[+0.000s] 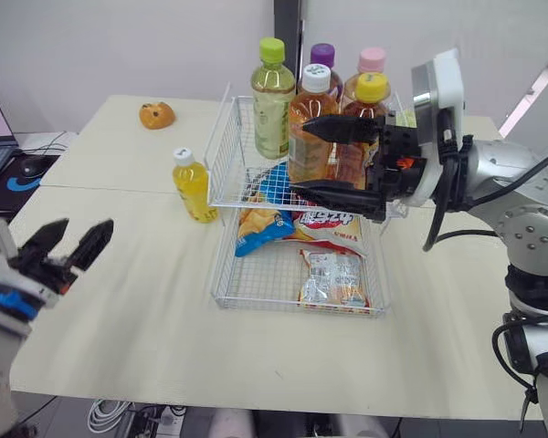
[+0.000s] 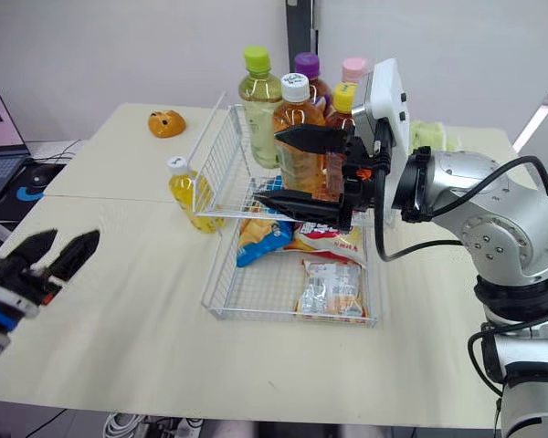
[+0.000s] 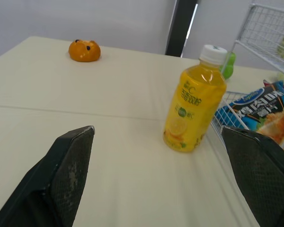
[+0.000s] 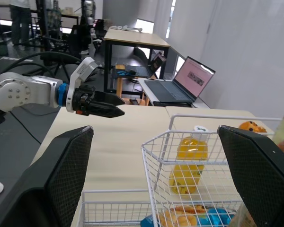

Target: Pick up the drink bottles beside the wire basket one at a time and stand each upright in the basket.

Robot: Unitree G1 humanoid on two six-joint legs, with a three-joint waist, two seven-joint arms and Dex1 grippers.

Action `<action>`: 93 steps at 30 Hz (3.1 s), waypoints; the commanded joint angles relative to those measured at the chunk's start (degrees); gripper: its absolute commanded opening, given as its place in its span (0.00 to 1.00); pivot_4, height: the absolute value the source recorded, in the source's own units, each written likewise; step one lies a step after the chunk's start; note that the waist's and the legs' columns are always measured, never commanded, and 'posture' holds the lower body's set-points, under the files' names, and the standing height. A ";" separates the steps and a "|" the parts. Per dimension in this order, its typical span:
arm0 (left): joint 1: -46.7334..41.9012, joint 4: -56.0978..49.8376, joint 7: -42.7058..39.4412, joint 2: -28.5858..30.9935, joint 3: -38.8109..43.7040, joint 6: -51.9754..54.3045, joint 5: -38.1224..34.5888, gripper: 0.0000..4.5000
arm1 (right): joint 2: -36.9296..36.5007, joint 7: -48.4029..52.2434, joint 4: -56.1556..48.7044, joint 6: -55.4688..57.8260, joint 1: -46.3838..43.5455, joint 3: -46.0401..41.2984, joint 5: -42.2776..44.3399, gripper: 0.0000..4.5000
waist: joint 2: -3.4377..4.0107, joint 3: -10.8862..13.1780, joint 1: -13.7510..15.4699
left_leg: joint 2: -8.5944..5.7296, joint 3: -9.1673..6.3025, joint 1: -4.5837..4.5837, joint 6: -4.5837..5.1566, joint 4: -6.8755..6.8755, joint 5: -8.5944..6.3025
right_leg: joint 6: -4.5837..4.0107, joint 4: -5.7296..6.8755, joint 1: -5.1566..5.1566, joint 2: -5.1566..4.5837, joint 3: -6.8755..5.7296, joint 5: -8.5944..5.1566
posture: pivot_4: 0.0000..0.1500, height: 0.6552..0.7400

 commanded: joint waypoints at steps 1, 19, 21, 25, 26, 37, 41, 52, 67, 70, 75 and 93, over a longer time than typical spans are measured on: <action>2.90 -5.46 1.79 -1.07 0.22 -2.37 -2.43 0.99 | 0.04 1.73 -0.49 -1.49 -1.07 -1.83 -0.92 1.00 | -0.01 -0.01 0.17 | -0.01 -0.05 0.03 0.02 0.00 -0.01 | 0.00 0.00 0.05 0.00 -0.04 0.00 | 1.00 1.00; -33.80 24.19 7.02 7.56 -29.60 -12.16 13.50 0.99 | -4.42 -2.97 -7.92 3.03 2.95 -8.27 -1.03 1.00 | 0.00 -0.02 0.90 | -0.06 -0.25 0.18 0.08 -0.03 -0.04 | -0.02 -0.09 0.32 0.04 -0.20 0.01 | 1.00 1.00; -37.13 28.61 6.44 7.10 -31.77 -13.87 15.22 0.99 | -4.83 -4.01 -9.04 3.82 3.23 -9.09 -0.30 1.00 | 0.01 -0.01 0.83 | -0.06 -0.24 0.14 0.07 -0.05 -0.04 | -0.02 -0.09 0.27 0.04 -0.20 0.01 | 1.00 1.00; -43.05 37.04 5.34 6.31 -35.53 -18.14 18.81 0.99 | -6.06 -5.64 -10.39 5.27 3.47 -10.89 1.01 1.00 | 0.01 -0.01 0.87 | -0.06 -0.22 0.11 0.00 -0.06 0.00 | -0.02 -0.10 0.23 0.04 -0.20 0.01 | 1.00 1.00; -44.09 38.64 5.04 6.06 -36.07 -19.16 19.36 0.99 | -6.30 -6.17 -10.81 5.63 3.65 -11.25 1.41 1.00 | 0.01 -0.01 0.85 | -0.06 -0.22 0.10 0.00 -0.06 0.00 | -0.02 -0.11 0.23 0.04 -0.20 0.01 | 1.00 1.00; -50.04 49.29 2.50 4.02 -38.32 -26.58 22.92 0.99 | -6.80 -7.50 -10.58 5.75 3.86 -10.82 0.78 1.00 | 0.01 -0.01 0.89 | -0.05 -0.19 0.10 -0.01 -0.05 0.01 | -0.01 -0.10 0.21 0.04 -0.19 0.01 | 1.00 1.00; -50.64 50.79 1.33 3.41 -38.61 -27.36 23.25 0.78 | -6.50 -7.77 -10.80 5.84 3.78 -10.64 0.53 1.00 | 0.01 -0.01 0.93 | -0.05 -0.19 0.09 -0.01 -0.04 0.01 | -0.01 -0.11 0.21 0.04 -0.20 0.01 | 1.00 1.00; -50.76 50.53 -1.74 5.60 -35.69 -24.76 20.47 0.30 | -6.55 -8.04 -11.29 5.95 4.40 -10.59 0.59 1.00 | 0.01 -0.01 0.82 | -0.05 -0.19 0.09 -0.02 -0.04 0.01 | -0.01 -0.10 0.21 0.04 -0.19 0.01 | 1.00 1.00; -78.48 61.15 -37.85 28.94 -39.07 -9.70 12.77 0.30 | -4.91 -8.33 -9.60 3.70 4.01 -10.32 -1.17 1.00 | -0.05 0.05 0.73 | -0.06 -0.03 -0.36 -0.07 -0.01 0.06 | -0.01 -0.04 -0.35 0.08 -0.12 0.00 | 1.00 1.00; -88.26 65.02 -41.23 27.89 -41.10 -9.02 13.65 0.30 | -5.22 -8.11 -9.44 3.35 4.08 -10.09 -1.72 1.00 | -0.06 0.06 1.14 | -0.06 -0.04 -0.38 -0.07 0.02 0.05 | -0.01 -0.02 -0.36 0.09 -0.14 0.00 | 1.00 1.00; -95.52 69.04 -43.57 23.50 -41.80 -7.45 13.01 0.30 | -4.73 -8.30 -9.82 3.00 4.55 -9.78 -2.45 1.00 | -0.04 0.07 1.03 | -0.07 -0.02 -0.38 -0.05 0.02 0.04 | 0.00 -0.04 -0.38 0.09 -0.08 0.00 | 1.00 1.00; -86.61 60.16 -42.85 8.77 -44.55 -8.03 13.61 0.30 | -6.44 -13.65 -14.99 6.36 7.28 -13.42 0.68 1.00 | 0.15 0.18 0.51 | -0.03 0.10 -0.30 -0.07 0.06 0.06 | -0.01 0.11 -0.41 0.10 0.07 0.00 | 1.00 1.00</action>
